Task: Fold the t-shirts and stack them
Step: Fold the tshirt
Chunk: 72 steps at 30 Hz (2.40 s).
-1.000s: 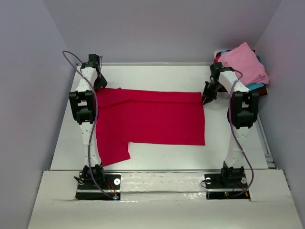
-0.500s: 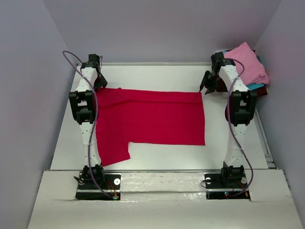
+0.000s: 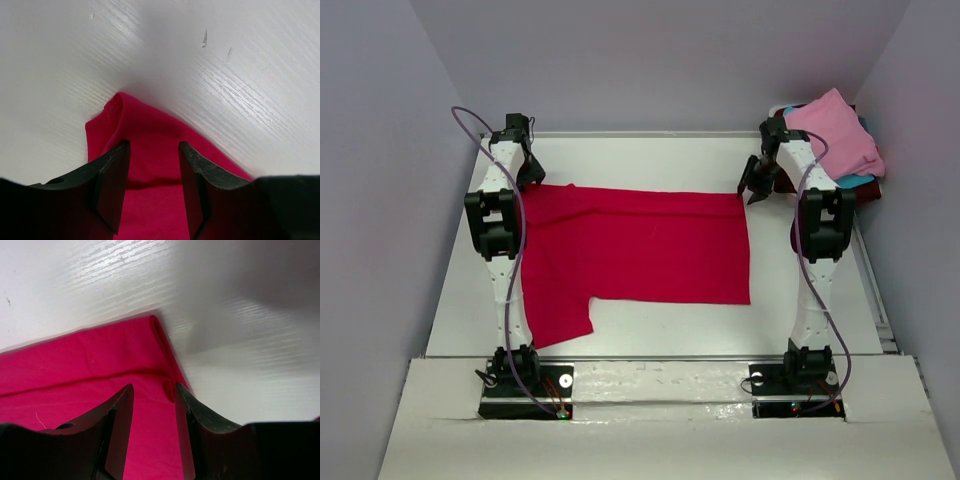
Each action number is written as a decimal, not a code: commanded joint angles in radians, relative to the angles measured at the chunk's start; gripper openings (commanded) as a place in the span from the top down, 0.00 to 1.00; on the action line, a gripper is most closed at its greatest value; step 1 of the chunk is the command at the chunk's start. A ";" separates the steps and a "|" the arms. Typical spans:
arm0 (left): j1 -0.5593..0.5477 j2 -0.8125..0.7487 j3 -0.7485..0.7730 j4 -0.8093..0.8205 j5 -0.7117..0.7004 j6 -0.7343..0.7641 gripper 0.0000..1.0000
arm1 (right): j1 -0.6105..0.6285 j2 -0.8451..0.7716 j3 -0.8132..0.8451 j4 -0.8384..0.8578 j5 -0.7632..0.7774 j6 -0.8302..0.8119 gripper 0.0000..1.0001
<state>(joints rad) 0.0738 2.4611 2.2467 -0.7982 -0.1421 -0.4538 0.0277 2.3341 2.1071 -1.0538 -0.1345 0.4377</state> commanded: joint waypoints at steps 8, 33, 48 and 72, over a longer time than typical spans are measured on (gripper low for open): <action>0.009 -0.051 0.036 -0.010 -0.010 0.007 0.45 | 0.020 0.021 -0.027 0.032 -0.019 -0.010 0.57; 0.018 -0.057 0.031 -0.012 -0.005 0.007 0.45 | 0.038 -0.085 -0.116 0.029 0.009 -0.019 0.83; 0.018 -0.068 0.030 -0.016 -0.002 0.012 0.45 | 0.038 -0.193 -0.237 0.029 0.015 -0.045 0.83; 0.018 -0.097 0.005 -0.015 0.006 0.017 0.45 | 0.038 -0.004 0.157 -0.051 0.064 0.009 0.60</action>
<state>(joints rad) 0.0872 2.4561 2.2467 -0.8032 -0.1349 -0.4496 0.0544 2.2539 2.1273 -1.0500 -0.0982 0.4381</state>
